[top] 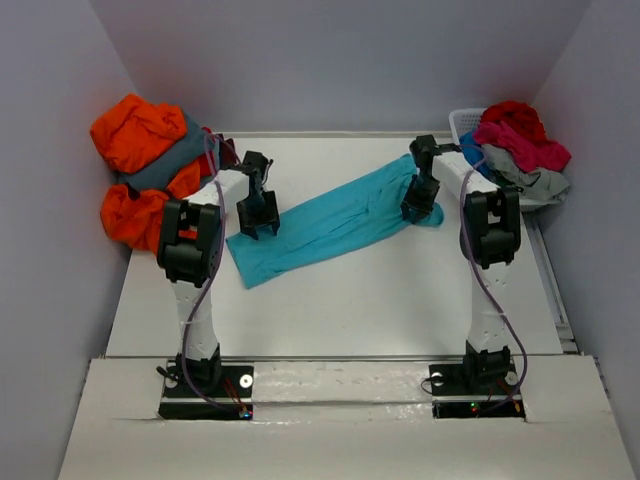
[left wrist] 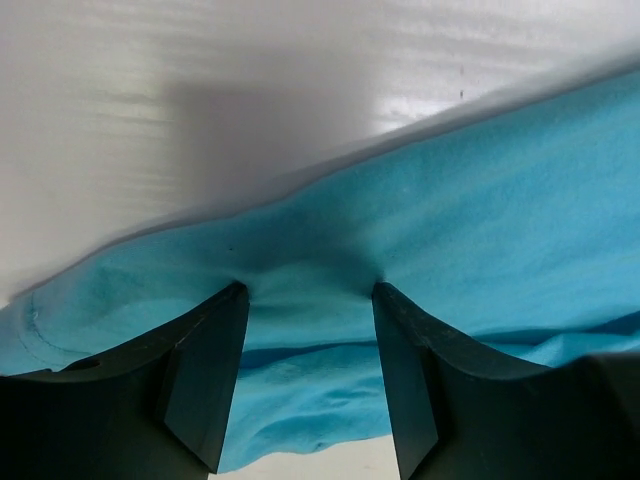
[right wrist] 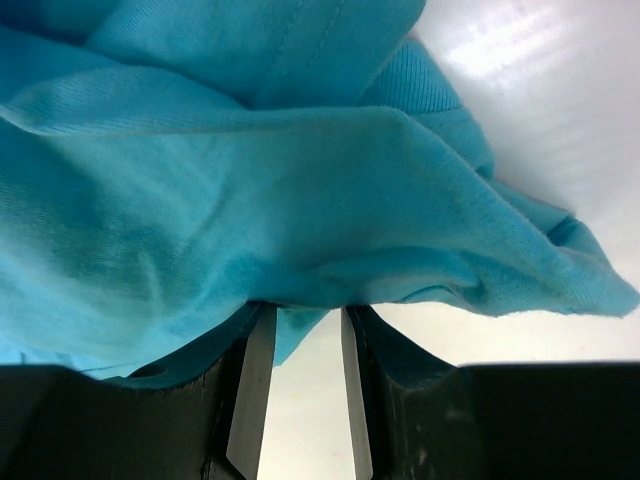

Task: Fold and stack the t-shirts
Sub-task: Rotate the rectangle-folded T-shirt at the center of the board.

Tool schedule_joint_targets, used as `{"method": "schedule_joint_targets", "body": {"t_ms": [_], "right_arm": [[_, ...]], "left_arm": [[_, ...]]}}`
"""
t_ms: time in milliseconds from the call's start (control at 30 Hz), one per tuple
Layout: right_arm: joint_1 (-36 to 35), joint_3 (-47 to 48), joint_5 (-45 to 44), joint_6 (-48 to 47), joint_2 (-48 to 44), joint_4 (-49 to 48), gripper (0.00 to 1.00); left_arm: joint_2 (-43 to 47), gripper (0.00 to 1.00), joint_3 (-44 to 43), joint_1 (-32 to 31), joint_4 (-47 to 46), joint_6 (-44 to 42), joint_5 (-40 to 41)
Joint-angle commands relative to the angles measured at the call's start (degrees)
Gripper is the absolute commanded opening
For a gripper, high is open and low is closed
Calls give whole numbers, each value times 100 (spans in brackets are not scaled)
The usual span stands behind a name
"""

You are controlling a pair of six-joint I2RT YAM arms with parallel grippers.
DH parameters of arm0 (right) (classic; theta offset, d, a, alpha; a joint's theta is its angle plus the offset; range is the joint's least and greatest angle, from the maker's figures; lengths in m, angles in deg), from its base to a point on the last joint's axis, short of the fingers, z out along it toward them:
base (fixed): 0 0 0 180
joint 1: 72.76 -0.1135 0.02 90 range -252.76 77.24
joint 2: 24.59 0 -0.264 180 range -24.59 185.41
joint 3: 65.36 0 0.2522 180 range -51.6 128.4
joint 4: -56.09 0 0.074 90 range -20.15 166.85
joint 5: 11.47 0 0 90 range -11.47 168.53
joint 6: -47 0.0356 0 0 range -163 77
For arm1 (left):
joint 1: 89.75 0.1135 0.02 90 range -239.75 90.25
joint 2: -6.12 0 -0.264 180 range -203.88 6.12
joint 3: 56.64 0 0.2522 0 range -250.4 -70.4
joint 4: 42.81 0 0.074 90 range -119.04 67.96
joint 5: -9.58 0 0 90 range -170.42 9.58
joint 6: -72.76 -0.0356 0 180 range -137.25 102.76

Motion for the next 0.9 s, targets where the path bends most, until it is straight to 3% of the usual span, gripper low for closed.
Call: {"method": "schedule_joint_targets", "body": {"t_ms": [0, 300, 633, 867], "right_arm": [[22, 1085, 112, -390, 570, 683, 38], [22, 3326, 120, -733, 1661, 1317, 38], [22, 3223, 243, -1304, 1767, 808, 38], [22, 3636, 129, -1375, 1891, 738, 39]], "left_arm": [[244, 65, 657, -341, 229, 5, -239], [1123, 65, 1774, -896, 18, 260, -502], [1924, 65, 2609, -1853, 62, 611, -739], [2398, 65, 2663, -2608, 369, 910, -828]]}}
